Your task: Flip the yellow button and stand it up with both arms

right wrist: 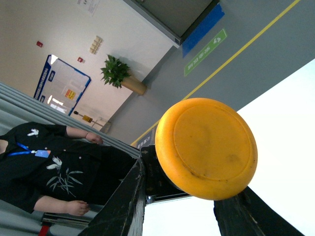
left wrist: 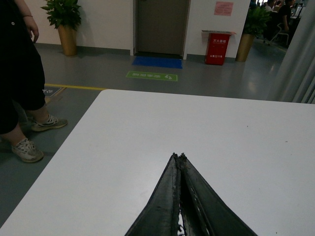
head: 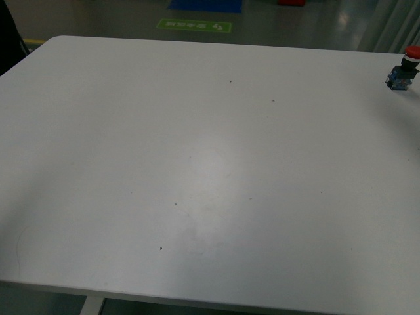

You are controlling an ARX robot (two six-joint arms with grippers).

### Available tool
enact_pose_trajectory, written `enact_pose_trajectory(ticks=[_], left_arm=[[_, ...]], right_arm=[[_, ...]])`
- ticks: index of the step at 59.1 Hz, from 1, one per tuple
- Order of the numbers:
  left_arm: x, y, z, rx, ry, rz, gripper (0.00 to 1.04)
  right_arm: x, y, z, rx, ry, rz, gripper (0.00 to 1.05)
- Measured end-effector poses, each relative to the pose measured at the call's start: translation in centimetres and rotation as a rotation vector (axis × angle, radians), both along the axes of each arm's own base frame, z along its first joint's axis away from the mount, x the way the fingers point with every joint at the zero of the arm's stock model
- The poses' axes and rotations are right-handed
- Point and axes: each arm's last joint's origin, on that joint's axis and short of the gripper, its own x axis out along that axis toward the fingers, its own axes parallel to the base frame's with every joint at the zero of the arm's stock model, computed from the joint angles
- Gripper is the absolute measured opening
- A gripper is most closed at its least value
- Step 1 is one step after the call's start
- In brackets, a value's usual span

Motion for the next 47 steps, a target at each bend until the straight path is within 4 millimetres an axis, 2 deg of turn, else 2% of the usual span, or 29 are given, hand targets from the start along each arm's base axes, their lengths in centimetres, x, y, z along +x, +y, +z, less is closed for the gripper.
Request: enact_pose_trajectory(ticks=[23, 26, 30, 47], left_arm=[[-1.4, 0.0, -0.3, 0.0, 0.006, 0.0, 0.05], [-1.4, 0.0, -0.3, 0.0, 0.006, 0.0, 0.13], [-1.4, 0.0, -0.3, 0.0, 0.006, 0.0, 0.31], [-1.4, 0.0, -0.3, 0.0, 0.007, 0.0, 0.79]], right_arm=[[-0.2, 0.0, -0.3, -0.008, 0.0, 0.004, 0.32], [-0.2, 0.0, -0.3, -0.008, -0.002, 0.007, 0.32], [-0.3, 0.0, -0.5, -0.016, -0.002, 0.006, 0.32], [0.3, -0.6, -1.8, -0.189, 0.005, -0.068, 0.32]])
